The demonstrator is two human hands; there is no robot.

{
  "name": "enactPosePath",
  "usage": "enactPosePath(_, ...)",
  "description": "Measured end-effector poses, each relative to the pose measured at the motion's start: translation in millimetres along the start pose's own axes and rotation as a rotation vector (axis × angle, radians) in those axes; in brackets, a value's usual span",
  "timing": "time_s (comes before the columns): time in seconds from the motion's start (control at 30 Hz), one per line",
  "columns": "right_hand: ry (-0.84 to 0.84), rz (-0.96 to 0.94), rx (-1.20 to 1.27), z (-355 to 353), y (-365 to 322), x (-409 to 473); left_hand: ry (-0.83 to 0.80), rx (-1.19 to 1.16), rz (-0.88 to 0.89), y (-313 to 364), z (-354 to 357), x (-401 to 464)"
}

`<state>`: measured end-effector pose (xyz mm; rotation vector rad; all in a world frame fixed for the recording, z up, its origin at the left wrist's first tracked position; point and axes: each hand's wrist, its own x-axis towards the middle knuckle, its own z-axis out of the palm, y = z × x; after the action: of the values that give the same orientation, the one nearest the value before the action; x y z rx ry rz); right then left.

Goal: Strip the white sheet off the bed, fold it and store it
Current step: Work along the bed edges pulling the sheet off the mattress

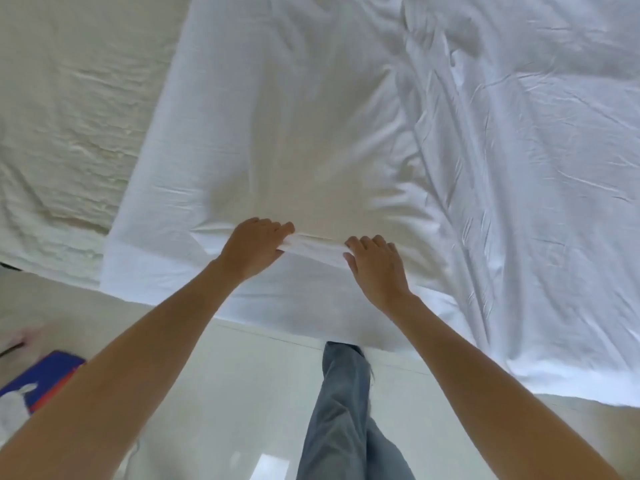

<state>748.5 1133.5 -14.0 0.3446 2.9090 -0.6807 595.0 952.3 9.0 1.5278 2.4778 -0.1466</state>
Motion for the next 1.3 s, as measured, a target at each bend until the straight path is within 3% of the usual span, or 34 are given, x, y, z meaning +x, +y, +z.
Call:
enactPosePath(0.33,-0.42,-0.168,0.196,56,-91,-78,-0.168,-0.109,-0.236,0,40,-166)
enactPosePath(0.43,-0.489,-0.193,0.144,70,-100,-81,-0.404,-0.255,-0.272,0,55,-203)
enactPosePath(0.5,-0.43,-0.162,0.149,76,-102,-73,-0.511,-0.412,-0.295,-4,60,-219)
enactPosePath(0.57,-0.331,-0.153,0.133,77,-101,-57,-0.356,-0.527,-0.331,-9,61,-219)
enactPosePath(0.63,-0.253,-0.188,0.117,86,-108,-31,-0.07,-0.553,-0.421,-26,66,-211)
enactPosePath(0.73,-0.164,-0.279,0.092,102,-128,17,0.172,-0.538,-0.7,-62,81,-186)
enactPosePath(0.83,-0.036,-0.375,0.09,118,-154,67,0.093,-0.592,-0.92,-95,107,-158)
enactPosePath(0.97,-0.018,-0.444,0.06,145,-183,124,-0.071,-0.589,-0.93,-119,143,-127)
enactPosePath(1.07,-0.039,-0.487,0.017,153,-200,150,0.009,-0.456,-0.815,-136,148,-124)
enactPosePath(1.17,-0.066,-0.431,-0.061,149,-219,165,0.133,-0.576,-0.835,-155,136,-149)
enactPosePath(1.3,-0.133,-0.393,-0.175,152,-263,185,0.153,-0.595,-0.728,-198,123,-209)
